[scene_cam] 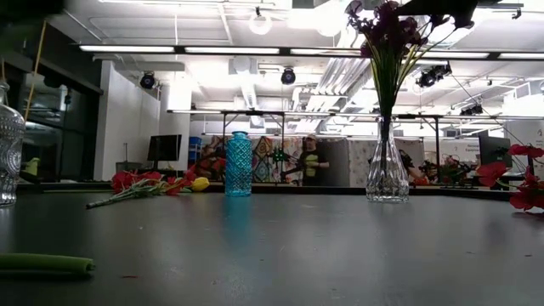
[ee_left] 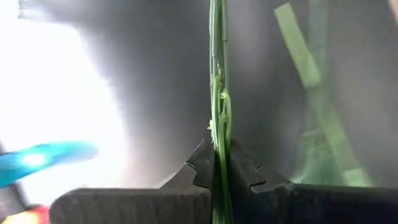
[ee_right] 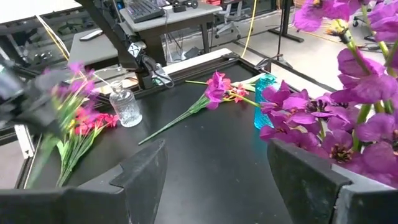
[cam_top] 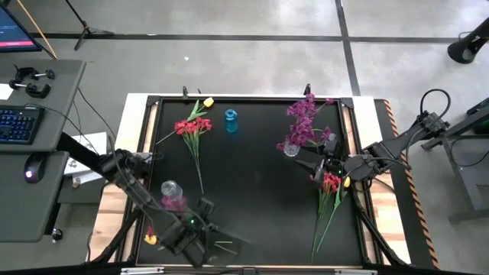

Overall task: Sort flowers into vase by color
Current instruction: Put the violet flowers into the right transparent vase

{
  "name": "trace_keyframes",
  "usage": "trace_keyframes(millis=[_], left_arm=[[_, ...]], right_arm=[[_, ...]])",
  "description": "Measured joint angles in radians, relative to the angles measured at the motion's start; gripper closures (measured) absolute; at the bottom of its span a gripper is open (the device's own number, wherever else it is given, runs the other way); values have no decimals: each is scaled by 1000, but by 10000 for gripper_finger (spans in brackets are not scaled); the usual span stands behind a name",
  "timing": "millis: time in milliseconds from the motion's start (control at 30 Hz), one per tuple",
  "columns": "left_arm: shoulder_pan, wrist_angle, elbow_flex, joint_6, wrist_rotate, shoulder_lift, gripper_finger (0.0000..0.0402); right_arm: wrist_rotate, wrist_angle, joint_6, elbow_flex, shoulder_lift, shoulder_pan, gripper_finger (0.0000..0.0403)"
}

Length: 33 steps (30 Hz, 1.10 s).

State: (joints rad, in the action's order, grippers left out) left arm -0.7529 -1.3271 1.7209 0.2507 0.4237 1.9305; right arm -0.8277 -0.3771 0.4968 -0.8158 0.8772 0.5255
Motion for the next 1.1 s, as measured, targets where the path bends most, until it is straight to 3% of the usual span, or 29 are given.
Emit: trace_keyframes(millis=[300,633,867,1100], left_arm=[[103,-210,28,-197,331,0,401],[103,-223,28,-431,760,0,401],[79,-148,17,-622,819,2,401],[55,65,-119,-949,814,4,401]], right_arm=[[122,0,6,0,7,1,137],[361,5,115,0,164,2,137],[371,229,113,0,347,-1,137],[328,553,149,0,503,-35,137]])
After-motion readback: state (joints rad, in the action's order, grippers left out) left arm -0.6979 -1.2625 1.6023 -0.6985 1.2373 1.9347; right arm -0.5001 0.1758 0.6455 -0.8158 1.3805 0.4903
